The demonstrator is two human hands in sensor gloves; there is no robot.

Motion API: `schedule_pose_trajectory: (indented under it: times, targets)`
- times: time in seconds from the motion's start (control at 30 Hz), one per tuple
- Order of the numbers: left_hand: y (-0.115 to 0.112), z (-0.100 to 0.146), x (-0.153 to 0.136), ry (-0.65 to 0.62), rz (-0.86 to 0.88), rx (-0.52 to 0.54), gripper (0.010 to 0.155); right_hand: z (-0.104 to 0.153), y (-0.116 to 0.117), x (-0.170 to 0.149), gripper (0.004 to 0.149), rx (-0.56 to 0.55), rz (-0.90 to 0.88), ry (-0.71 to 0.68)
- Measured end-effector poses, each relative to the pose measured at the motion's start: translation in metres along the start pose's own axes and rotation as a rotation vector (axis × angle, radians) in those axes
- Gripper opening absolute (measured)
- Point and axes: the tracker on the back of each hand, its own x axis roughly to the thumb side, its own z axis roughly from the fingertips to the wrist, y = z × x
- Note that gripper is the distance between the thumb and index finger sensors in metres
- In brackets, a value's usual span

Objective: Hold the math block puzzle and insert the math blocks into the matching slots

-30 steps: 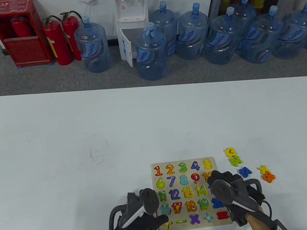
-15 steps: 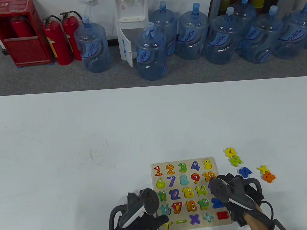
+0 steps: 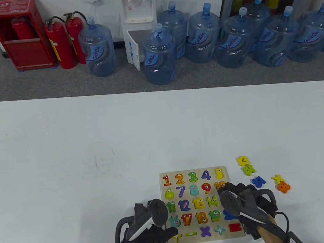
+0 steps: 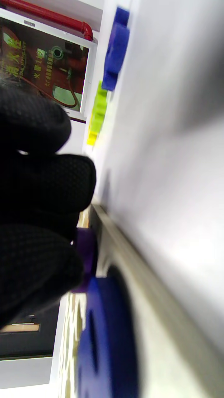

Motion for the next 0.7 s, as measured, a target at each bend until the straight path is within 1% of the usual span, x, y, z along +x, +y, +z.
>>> schedule_pose_trajectory:
  times: [0.3,0.37,0.53,0.57,0.63,0.67,0.7]
  targets:
    - [0.0,0.0,0.0,0.0,0.0,-0.001,0.089,0.001,0.001,0.001,0.045,0.012,-0.001,-0.019]
    - [0.0,0.0,0.0,0.0,-0.001,-0.002,0.088,0.001,0.003,0.002,0.043,0.025,0.035,-0.021]
    - [0.0,-0.001,0.0,-0.001,0.0,-0.002,0.089,0.002,0.0,0.003,0.044,0.019,0.053,-0.028]
    - [0.0,-0.001,0.0,-0.002,0.0,-0.002,0.089,0.001,-0.004,0.0,0.044,0.021,0.038,-0.024]
    - [0.0,-0.001,0.0,-0.004,0.006,0.0,0.089,0.001,-0.014,-0.016,0.045,-0.049,-0.093,0.027]
    - [0.0,-0.001,0.0,-0.005,0.006,0.0,0.089,0.001,-0.016,-0.021,0.045,-0.058,-0.11,0.037]
    - [0.0,0.0,0.0,-0.005,0.003,-0.001,0.089,0.003,-0.019,-0.034,0.047,-0.066,-0.082,0.077]
